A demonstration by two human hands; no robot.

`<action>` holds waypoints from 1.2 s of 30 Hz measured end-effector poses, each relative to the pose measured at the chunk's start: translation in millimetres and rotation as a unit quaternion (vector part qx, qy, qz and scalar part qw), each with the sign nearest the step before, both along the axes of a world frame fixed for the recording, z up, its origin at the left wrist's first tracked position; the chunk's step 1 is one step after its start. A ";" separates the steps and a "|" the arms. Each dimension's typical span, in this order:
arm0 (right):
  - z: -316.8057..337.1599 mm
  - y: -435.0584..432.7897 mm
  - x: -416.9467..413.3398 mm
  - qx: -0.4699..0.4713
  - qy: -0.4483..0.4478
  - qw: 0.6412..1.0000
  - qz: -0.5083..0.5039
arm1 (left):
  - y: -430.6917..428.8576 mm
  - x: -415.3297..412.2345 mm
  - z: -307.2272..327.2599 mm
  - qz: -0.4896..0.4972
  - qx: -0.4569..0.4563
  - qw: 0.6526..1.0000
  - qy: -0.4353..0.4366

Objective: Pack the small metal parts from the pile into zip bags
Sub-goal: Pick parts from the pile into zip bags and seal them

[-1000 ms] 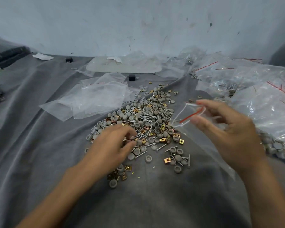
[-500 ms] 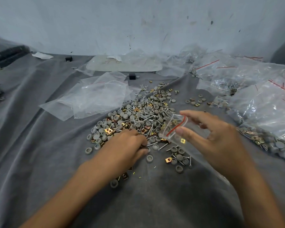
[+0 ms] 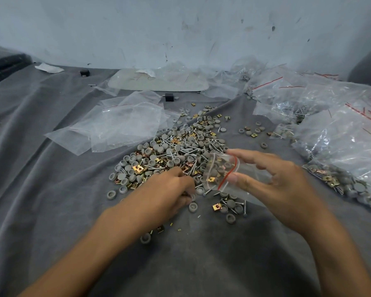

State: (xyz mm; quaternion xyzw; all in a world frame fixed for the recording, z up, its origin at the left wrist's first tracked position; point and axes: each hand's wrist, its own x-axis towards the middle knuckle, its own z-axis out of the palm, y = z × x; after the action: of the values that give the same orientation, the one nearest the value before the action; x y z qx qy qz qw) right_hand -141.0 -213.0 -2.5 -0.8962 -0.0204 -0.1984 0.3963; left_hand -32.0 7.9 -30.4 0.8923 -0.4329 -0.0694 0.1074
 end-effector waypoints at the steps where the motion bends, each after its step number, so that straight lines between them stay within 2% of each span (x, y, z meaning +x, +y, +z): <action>1: 0.0 0.3 0.3 0.001 0.001 1.000 0.000 | -0.1 1.0 0.7 0.007 -0.012 1.000 0.010; 8: -3.1 2.9 -1.1 -0.006 0.010 1.000 0.003 | 1.2 7.0 4.9 0.094 -0.058 0.990 0.088; 15: -2.8 3.8 -1.3 -0.019 0.015 1.000 0.011 | -1.5 2.5 5.1 0.086 -0.082 0.990 0.079; 17: -2.8 3.9 -1.8 -0.018 0.009 1.000 0.012 | 0.3 3.4 6.4 0.103 -0.119 0.983 0.097; 19: -2.5 4.5 -1.8 -0.019 0.004 1.000 0.012 | 2.0 5.1 11.6 0.130 -0.213 0.956 0.156; 22: -2.0 6.9 -0.9 -0.014 0.000 1.000 0.021 | -4.1 -0.1 22.5 0.130 -0.360 0.879 0.286; 24: -1.6 8.0 -0.2 -0.008 0.002 1.000 0.029 | -13.5 -7.9 23.8 0.119 -0.404 0.839 0.346; 27: -1.4 7.8 0.2 -0.001 0.003 0.999 0.037 | -22.3 -15.3 21.7 0.121 -0.425 0.815 0.375; 31: -1.6 5.2 -0.8 0.011 -0.003 0.999 0.035 | -20.6 -14.3 22.6 0.132 -0.448 0.812 0.349; 36: -2.2 6.1 -1.0 0.018 -0.003 0.999 0.041 | -22.7 -16.4 19.7 0.140 -0.414 0.851 0.292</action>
State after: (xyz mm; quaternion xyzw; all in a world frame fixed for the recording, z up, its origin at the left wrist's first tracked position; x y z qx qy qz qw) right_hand -142.0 -206.9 -4.7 -0.8869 -0.0545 -0.1847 0.4198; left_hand -48.4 -14.9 -10.7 0.7550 -0.2410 -0.1249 0.5969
